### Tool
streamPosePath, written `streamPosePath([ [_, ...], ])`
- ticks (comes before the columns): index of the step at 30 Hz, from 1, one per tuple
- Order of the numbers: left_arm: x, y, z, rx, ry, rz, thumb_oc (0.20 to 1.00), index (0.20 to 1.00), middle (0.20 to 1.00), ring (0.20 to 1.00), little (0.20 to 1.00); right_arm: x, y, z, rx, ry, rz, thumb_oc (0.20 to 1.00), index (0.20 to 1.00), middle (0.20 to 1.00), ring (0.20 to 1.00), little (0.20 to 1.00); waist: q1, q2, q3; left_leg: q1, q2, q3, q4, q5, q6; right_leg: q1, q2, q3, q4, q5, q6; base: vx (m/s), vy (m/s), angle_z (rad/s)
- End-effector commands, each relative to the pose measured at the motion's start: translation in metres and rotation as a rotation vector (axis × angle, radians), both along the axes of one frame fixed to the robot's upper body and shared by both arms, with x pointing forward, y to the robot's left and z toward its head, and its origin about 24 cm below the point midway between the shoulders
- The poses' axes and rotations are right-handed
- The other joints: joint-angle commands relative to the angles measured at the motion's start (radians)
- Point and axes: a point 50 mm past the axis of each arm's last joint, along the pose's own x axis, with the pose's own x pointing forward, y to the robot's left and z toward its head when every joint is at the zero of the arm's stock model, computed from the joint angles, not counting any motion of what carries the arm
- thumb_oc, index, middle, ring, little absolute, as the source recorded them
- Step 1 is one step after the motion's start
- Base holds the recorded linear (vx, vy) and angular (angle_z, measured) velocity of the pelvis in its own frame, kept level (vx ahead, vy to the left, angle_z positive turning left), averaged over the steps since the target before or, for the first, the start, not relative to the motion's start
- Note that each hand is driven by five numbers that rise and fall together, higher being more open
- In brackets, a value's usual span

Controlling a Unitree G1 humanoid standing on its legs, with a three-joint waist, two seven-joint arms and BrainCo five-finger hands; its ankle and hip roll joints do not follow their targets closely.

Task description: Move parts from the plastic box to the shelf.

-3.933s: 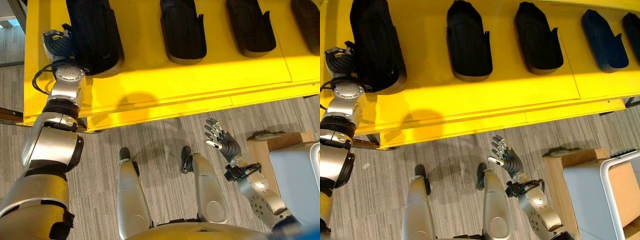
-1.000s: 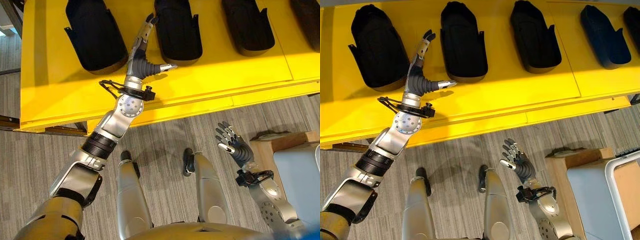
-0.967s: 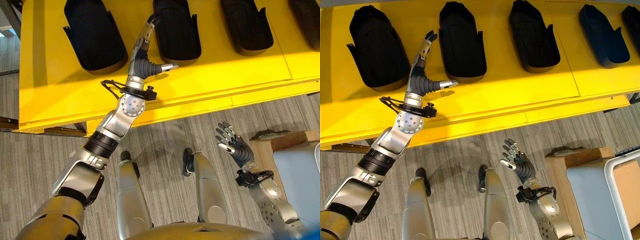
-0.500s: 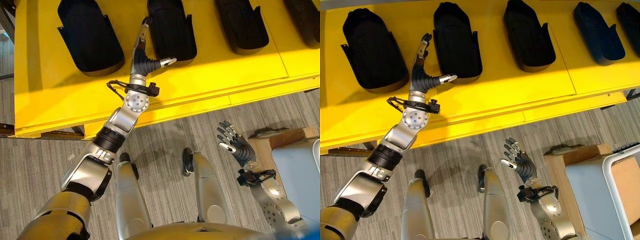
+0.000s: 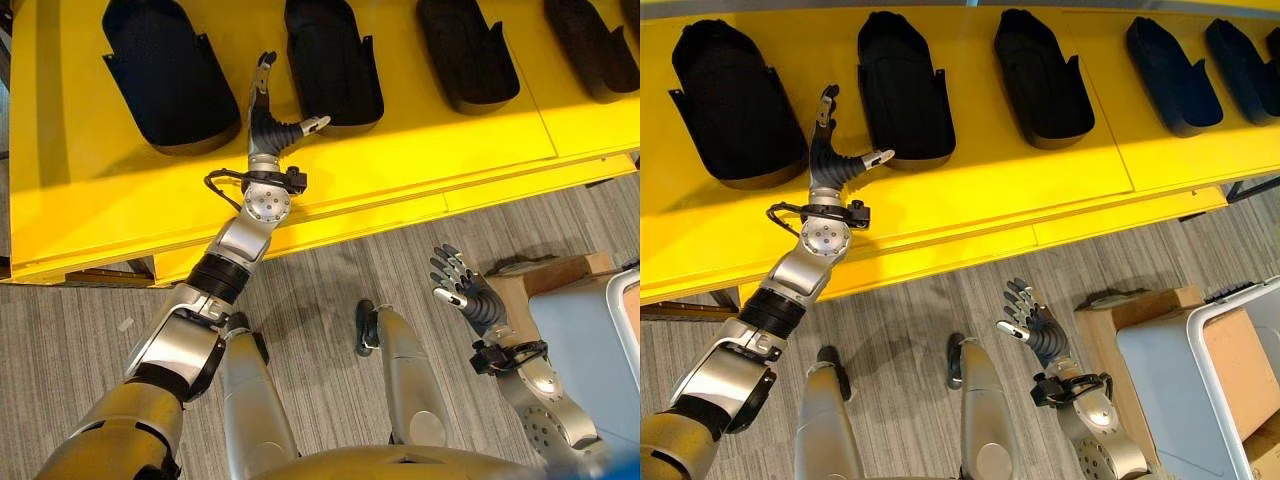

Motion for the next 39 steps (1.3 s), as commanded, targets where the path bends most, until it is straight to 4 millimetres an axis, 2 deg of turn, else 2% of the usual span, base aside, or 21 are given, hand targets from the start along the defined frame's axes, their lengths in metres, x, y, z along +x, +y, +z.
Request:
streamPosePath([
  [1, 0.003, -0.005, 0.010, -0.045, -0.047, -0.012, 1.000, 1.000, 1.000, 1.000, 1.000, -0.001, -0.004, 0.014, 0.001, -0.070, 0.011, 1.000, 1.000, 1.000, 1.000, 1.000, 0.001, 0.033, -0.052, -0.026, 0.033, 0.000, -0.015, 0.041, 0.027, -0.023, -0.026, 0.038, -0.103, 0.122, 0.054, 0.00, 0.002, -0.03],
  [18, 0.005, 0.023, -0.018, -0.080, 0.064, 0.092, 1.000, 1.000, 1.000, 1.000, 1.000, -0.003, -0.004, 0.012, 0.002, -0.056, 0.028, 1.000, 1.000, 1.000, 1.000, 1.000, 0.006, 0.036, -0.060, -0.048, 0.032, 0.001, -0.006, 0.043, 0.027, -0.049, -0.030, 0.038, -0.087, 0.125, 0.053, 0.00, 0.000, 0.00],
  [24, -0.002, 0.026, -0.030, -0.110, 0.078, 0.089, 1.000, 1.000, 1.000, 1.000, 1.000, -0.004, -0.003, 0.012, 0.006, -0.053, 0.025, 1.000, 1.000, 1.000, 1.000, 1.000, 0.016, 0.041, -0.060, -0.046, 0.030, -0.001, -0.007, 0.044, 0.028, -0.043, -0.032, 0.036, -0.086, 0.124, 0.052, 0.00, 0.000, 0.00],
  [39, -0.015, 0.045, -0.043, -0.207, 0.082, 0.133, 1.000, 1.000, 1.000, 1.000, 1.000, -0.002, -0.002, 0.014, 0.004, -0.058, 0.022, 1.000, 1.000, 1.000, 1.000, 1.000, 0.036, 0.040, -0.038, -0.025, 0.022, 0.002, -0.012, 0.044, 0.030, -0.026, -0.037, 0.039, -0.085, 0.121, 0.051, 0.00, 0.000, 0.00],
])
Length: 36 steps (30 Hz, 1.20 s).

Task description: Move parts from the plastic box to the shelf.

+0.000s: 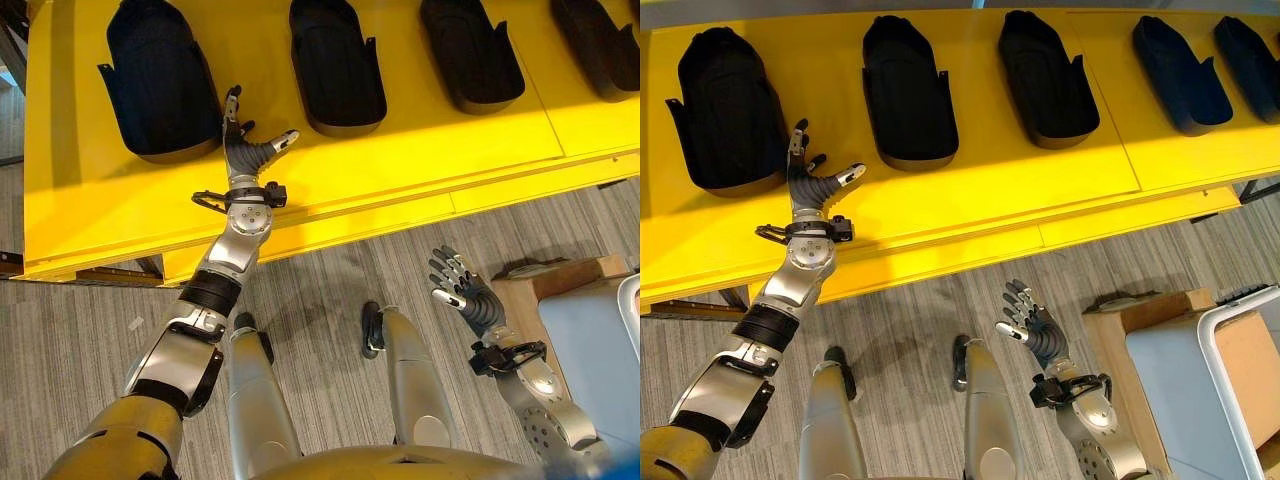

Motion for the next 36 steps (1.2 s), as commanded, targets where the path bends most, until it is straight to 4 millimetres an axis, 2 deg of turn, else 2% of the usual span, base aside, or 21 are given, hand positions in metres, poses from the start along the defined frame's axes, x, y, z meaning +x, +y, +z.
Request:
streamPosePath([
  [1, -0.009, 0.017, -0.015, -0.054, 0.017, 0.063, 1.000, 1.000, 1.000, 1.000, 1.000, -0.001, -0.004, 0.015, 0.004, -0.068, 0.020, 1.000, 1.000, 1.000, 1.000, 1.000, 0.008, 0.015, -0.021, -0.007, 0.021, 0.001, -0.024, 0.048, 0.031, 0.000, -0.039, 0.029, -0.106, 0.122, 0.053, 0.00, 0.000, 0.00],
  [12, -0.016, 0.028, -0.023, -0.094, 0.022, 0.088, 1.000, 1.000, 1.000, 1.000, 1.000, 0.000, -0.003, 0.016, -0.006, -0.069, 0.030, 1.000, 1.000, 1.000, 1.000, 1.000, 0.018, 0.014, -0.005, 0.003, 0.014, 0.001, -0.027, 0.048, 0.032, 0.011, -0.040, 0.030, -0.112, 0.122, 0.053, 0.00, 0.000, 0.00],
  [16, -0.017, 0.026, -0.022, -0.090, 0.014, 0.067, 1.000, 1.000, 1.000, 1.000, 1.000, 0.001, -0.004, 0.016, -0.008, -0.069, 0.026, 1.000, 1.000, 1.000, 1.000, 1.000, 0.019, 0.014, -0.002, 0.004, 0.012, 0.000, -0.025, 0.048, 0.032, 0.014, -0.041, 0.029, -0.108, 0.121, 0.053, 0.00, 0.000, 0.00],
  [21, -0.021, 0.010, -0.011, -0.038, -0.032, -0.021, 1.000, 1.000, 1.000, 1.000, 1.000, 0.004, -0.005, 0.019, -0.016, -0.089, 0.016, 1.000, 1.000, 1.000, 1.000, 1.000, 0.021, 0.014, 0.002, 0.008, 0.011, 0.000, -0.028, 0.049, 0.034, 0.021, -0.043, 0.028, -0.108, 0.119, 0.052, 0.00, 0.000, 0.00],
  [23, -0.025, -0.010, 0.001, -0.012, -0.094, -0.129, 1.000, 1.000, 1.000, 1.000, 1.000, 0.006, -0.007, 0.019, -0.018, -0.098, 0.007, 1.000, 1.000, 1.000, 1.000, 1.000, 0.023, 0.013, 0.004, 0.012, 0.008, 0.000, -0.028, 0.048, 0.035, 0.023, -0.042, 0.029, -0.107, 0.119, 0.051, 0.00, 0.000, 0.00],
  [26, -0.028, -0.022, 0.009, -0.023, -0.129, -0.193, 1.000, 1.000, 1.000, 1.000, 1.000, 0.007, -0.007, 0.020, -0.018, -0.103, 0.002, 1.000, 1.000, 1.000, 1.000, 1.000, 0.023, 0.012, 0.003, 0.013, 0.007, -0.002, -0.029, 0.048, 0.036, 0.023, -0.041, 0.029, -0.107, 0.119, 0.051, 0.00, 0.000, 0.00],
  [29, -0.035, -0.046, 0.031, -0.049, -0.227, -0.336, 1.000, 1.000, 1.000, 1.000, 1.000, 0.006, -0.008, 0.022, -0.018, -0.112, 0.003, 1.000, 1.000, 1.000, 1.000, 1.000, 0.020, 0.015, 0.003, 0.017, 0.007, -0.003, -0.034, 0.049, 0.036, 0.026, -0.041, 0.026, -0.107, 0.120, 0.051, 0.00, 0.000, 0.00],
  [30, -0.035, -0.046, 0.031, -0.049, -0.227, -0.337, 1.000, 1.000, 1.000, 1.000, 1.000, 0.006, -0.008, 0.022, -0.018, -0.112, 0.003, 1.000, 1.000, 1.000, 1.000, 1.000, 0.020, 0.015, 0.003, 0.017, 0.007, -0.003, -0.034, 0.049, 0.036, 0.027, -0.041, 0.026, -0.107, 0.120, 0.051, 0.00, 0.000, 0.00],
  [34, -0.046, -0.058, 0.053, -0.106, -0.328, -0.455, 1.000, 1.000, 1.000, 1.000, 1.000, 0.004, -0.008, 0.025, -0.018, -0.124, 0.004, 1.000, 1.000, 1.000, 1.000, 1.000, 0.019, 0.019, 0.005, 0.027, 0.006, -0.005, -0.040, 0.050, 0.036, 0.036, -0.042, 0.025, -0.111, 0.120, 0.051, -0.02, -0.001, 0.00],
  [35, -0.052, -0.058, 0.059, -0.126, -0.363, -0.489, 1.000, 1.000, 1.000, 1.000, 1.000, 0.003, -0.009, 0.025, -0.024, -0.126, 0.004, 1.000, 1.000, 1.000, 1.000, 1.000, 0.020, 0.023, 0.007, 0.019, 0.003, -0.005, -0.051, 0.079, 0.043, 0.031, -0.041, 0.024, -0.123, 0.146, 0.045, 0.00, 0.000, 0.00],
  [36, -0.052, -0.058, 0.059, -0.127, -0.360, -0.489, 1.000, 1.000, 1.000, 1.000, 1.000, 0.003, -0.009, 0.024, -0.025, -0.124, 0.005, 1.000, 1.000, 1.000, 1.000, 1.000, 0.020, 0.024, 0.006, 0.033, 0.005, -0.005, -0.046, 0.053, 0.037, 0.043, -0.042, 0.024, -0.115, 0.122, 0.051, 0.00, 0.000, 0.00],
])
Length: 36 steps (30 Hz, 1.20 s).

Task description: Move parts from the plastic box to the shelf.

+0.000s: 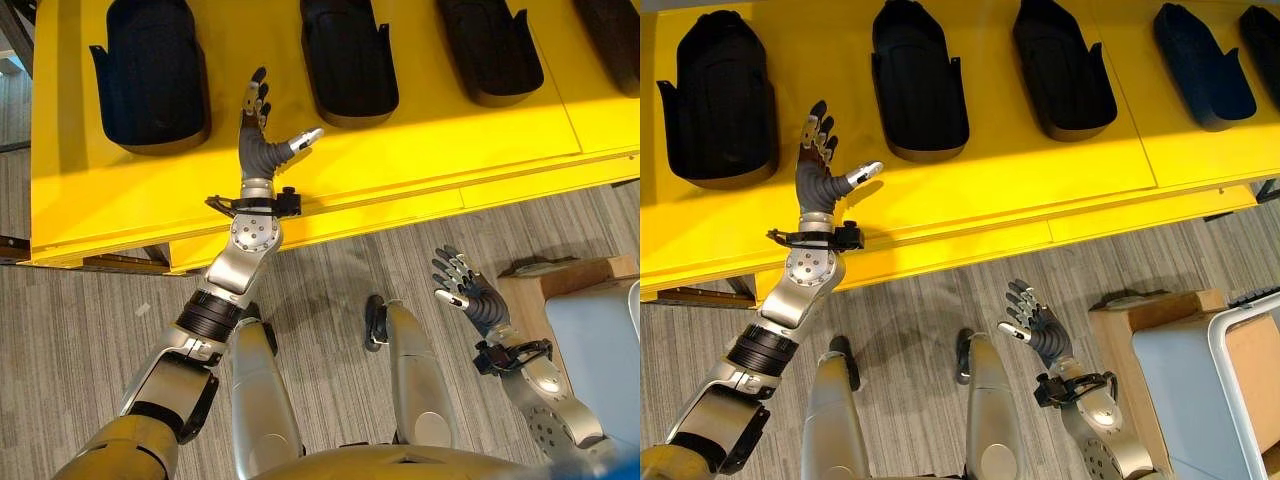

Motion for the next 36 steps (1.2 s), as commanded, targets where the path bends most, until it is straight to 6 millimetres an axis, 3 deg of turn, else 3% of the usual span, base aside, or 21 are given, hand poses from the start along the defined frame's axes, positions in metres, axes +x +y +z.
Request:
streamPosePath([
  [1, -0.016, -0.011, 0.024, -0.066, -0.149, -0.141, 1.000, 1.000, 1.000, 1.000, 1.000, 0.001, -0.003, 0.021, 0.009, -0.117, 0.000, 1.000, 1.000, 1.000, 1.000, 1.000, 0.004, 0.025, -0.051, 0.015, 0.018, -0.002, -0.046, 0.048, 0.034, 0.027, -0.032, 0.024, -0.129, 0.124, 0.050, 0.01, -0.008, 0.04],
  [2, -0.023, -0.006, 0.028, -0.091, -0.176, -0.167, 1.000, 1.000, 1.000, 1.000, 1.000, 0.002, -0.003, 0.022, 0.006, -0.124, -0.002, 1.000, 1.000, 1.000, 1.000, 1.000, 0.009, 0.029, -0.050, 0.011, 0.013, -0.001, -0.057, 0.076, 0.040, 0.026, -0.033, 0.022, -0.140, 0.148, 0.045, -0.07, -0.007, 0.08],
  [6, -0.038, 0.012, 0.017, -0.164, -0.156, -0.213, 1.000, 1.000, 1.000, 1.000, 1.000, 0.002, -0.005, 0.023, -0.003, -0.135, -0.016, 1.000, 1.000, 1.000, 1.000, 1.000, 0.020, 0.036, -0.045, 0.052, 0.011, 0.000, -0.076, 0.080, 0.040, 0.071, -0.034, 0.015, -0.156, 0.150, 0.046, 0.00, -0.001, 0.03],
  [11, -0.054, 0.044, -0.020, -0.281, -0.014, -0.226, 1.000, 1.000, 1.000, 1.000, 1.000, 0.008, -0.005, 0.026, -0.019, -0.159, -0.024, 1.000, 1.000, 1.000, 1.000, 1.000, 0.041, 0.041, -0.045, 0.146, 0.011, 0.001, -0.126, 0.089, 0.040, 0.176, -0.032, 0.007, -0.208, 0.160, 0.053, 0.05, 0.013, 0.04],
  [15, -0.075, 0.075, -0.055, -0.238, 0.131, -0.185, 1.000, 1.000, 1.000, 1.000, 1.000, 0.012, -0.007, 0.032, -0.023, -0.193, -0.016, 1.000, 1.000, 1.000, 1.000, 1.000, 0.055, 0.051, -0.056, 0.272, 0.005, 0.007, -0.197, 0.098, 0.045, 0.319, -0.029, -0.005, -0.287, 0.167, 0.065, 0.08, 0.025, 0.11],
  [25, -0.108, 0.089, -0.103, -0.197, 0.383, -0.236, 1.000, 1.000, 1.000, 1.000, 1.000, 0.005, -0.018, 0.031, -0.063, -0.181, -0.009, 1.000, 1.000, 1.000, 1.000, 1.000, 0.059, 0.071, -0.128, 0.460, -0.024, 0.025, -0.372, 0.137, 0.063, 0.532, -0.036, -0.042, -0.455, 0.193, 0.098, 0.07, 0.054, 0.09],
  [33, -0.125, 0.093, -0.154, -0.242, 0.592, -0.197, 1.000, 1.000, 1.000, 1.000, 1.000, -0.006, -0.023, 0.007, -0.083, -0.066, -0.019, 1.000, 1.000, 1.000, 1.000, 1.000, 0.058, 0.071, -0.244, 0.627, -0.068, 0.066, -0.591, 0.192, 0.076, 0.683, -0.047, -0.063, -0.670, 0.262, 0.125, 0.05, 0.057, 0.04],
  [36, -0.128, 0.091, -0.158, -0.213, 0.613, -0.200, 1.000, 1.000, 1.000, 1.000, 1.000, -0.008, -0.022, 0.001, -0.082, -0.040, -0.021, 1.000, 1.000, 1.000, 1.000, 1.000, 0.058, 0.071, -0.269, 0.660, -0.070, 0.076, -0.637, 0.205, 0.077, 0.711, -0.050, -0.065, -0.714, 0.275, 0.129, 0.04, 0.034, -0.08],
])
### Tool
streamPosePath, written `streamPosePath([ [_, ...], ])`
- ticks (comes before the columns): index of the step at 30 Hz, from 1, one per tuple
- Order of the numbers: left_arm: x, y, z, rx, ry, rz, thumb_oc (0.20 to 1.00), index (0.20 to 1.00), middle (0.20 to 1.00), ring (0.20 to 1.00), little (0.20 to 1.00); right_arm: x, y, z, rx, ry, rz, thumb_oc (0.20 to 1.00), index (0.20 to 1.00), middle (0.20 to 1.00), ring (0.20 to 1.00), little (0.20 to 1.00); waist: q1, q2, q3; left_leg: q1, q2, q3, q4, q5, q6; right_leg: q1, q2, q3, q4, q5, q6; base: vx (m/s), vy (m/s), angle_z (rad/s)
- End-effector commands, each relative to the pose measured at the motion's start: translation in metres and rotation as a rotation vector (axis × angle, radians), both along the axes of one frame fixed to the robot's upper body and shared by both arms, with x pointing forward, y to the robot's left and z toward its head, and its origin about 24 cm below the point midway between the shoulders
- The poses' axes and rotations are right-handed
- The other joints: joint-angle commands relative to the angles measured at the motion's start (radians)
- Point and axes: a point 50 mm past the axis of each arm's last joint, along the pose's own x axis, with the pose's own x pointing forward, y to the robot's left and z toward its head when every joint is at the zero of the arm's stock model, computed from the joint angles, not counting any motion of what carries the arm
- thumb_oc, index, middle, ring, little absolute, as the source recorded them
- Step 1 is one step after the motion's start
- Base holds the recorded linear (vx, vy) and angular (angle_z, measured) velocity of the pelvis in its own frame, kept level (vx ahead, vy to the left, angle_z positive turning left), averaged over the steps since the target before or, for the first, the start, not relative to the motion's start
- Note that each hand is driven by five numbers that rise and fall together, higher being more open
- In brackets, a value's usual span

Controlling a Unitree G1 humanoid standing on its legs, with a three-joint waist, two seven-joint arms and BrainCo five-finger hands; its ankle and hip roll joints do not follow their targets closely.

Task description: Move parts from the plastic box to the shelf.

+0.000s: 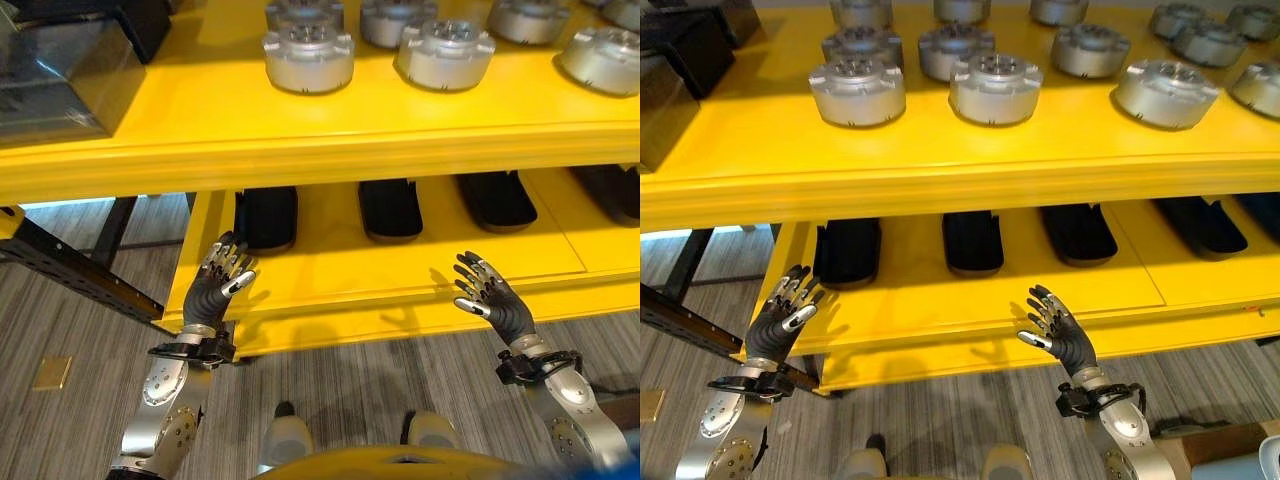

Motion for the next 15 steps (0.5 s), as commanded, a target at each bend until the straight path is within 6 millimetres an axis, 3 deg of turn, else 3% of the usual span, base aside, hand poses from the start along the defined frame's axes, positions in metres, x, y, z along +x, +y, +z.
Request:
streamPosePath([
  [1, 0.000, 0.000, 0.009, 0.081, -0.051, -0.071, 1.000, 1.000, 1.000, 1.000, 1.000, 0.004, 0.010, 0.007, 0.010, -0.056, 0.039, 1.000, 1.000, 1.000, 1.000, 1.000, -0.002, -0.031, -0.044, -0.005, 0.003, 0.028, -0.069, 0.072, 0.043, 0.019, -0.022, 0.039, -0.161, 0.168, 0.059, 0.02, 0.034, -0.06],
  [7, 0.000, -0.007, -0.005, 0.073, 0.004, -0.069, 1.000, 1.000, 1.000, 1.000, 1.000, 0.010, 0.026, -0.001, 0.058, -0.027, 0.055, 1.000, 1.000, 1.000, 1.000, 1.000, 0.002, -0.035, -0.083, 0.057, -0.001, 0.062, -0.156, 0.099, 0.040, 0.054, -0.027, 0.043, -0.224, 0.196, 0.071, 0.00, 0.029, -0.08],
  [15, 0.001, -0.007, -0.011, 0.083, 0.023, -0.057, 1.000, 1.000, 1.000, 1.000, 1.000, 0.012, 0.039, -0.001, 0.102, -0.026, 0.103, 1.000, 1.000, 1.000, 1.000, 1.000, 0.002, -0.041, -0.095, 0.083, 0.002, 0.076, -0.149, 0.089, 0.042, 0.074, -0.030, 0.052, -0.228, 0.198, 0.070, 0.00, 0.010, -0.06],
])
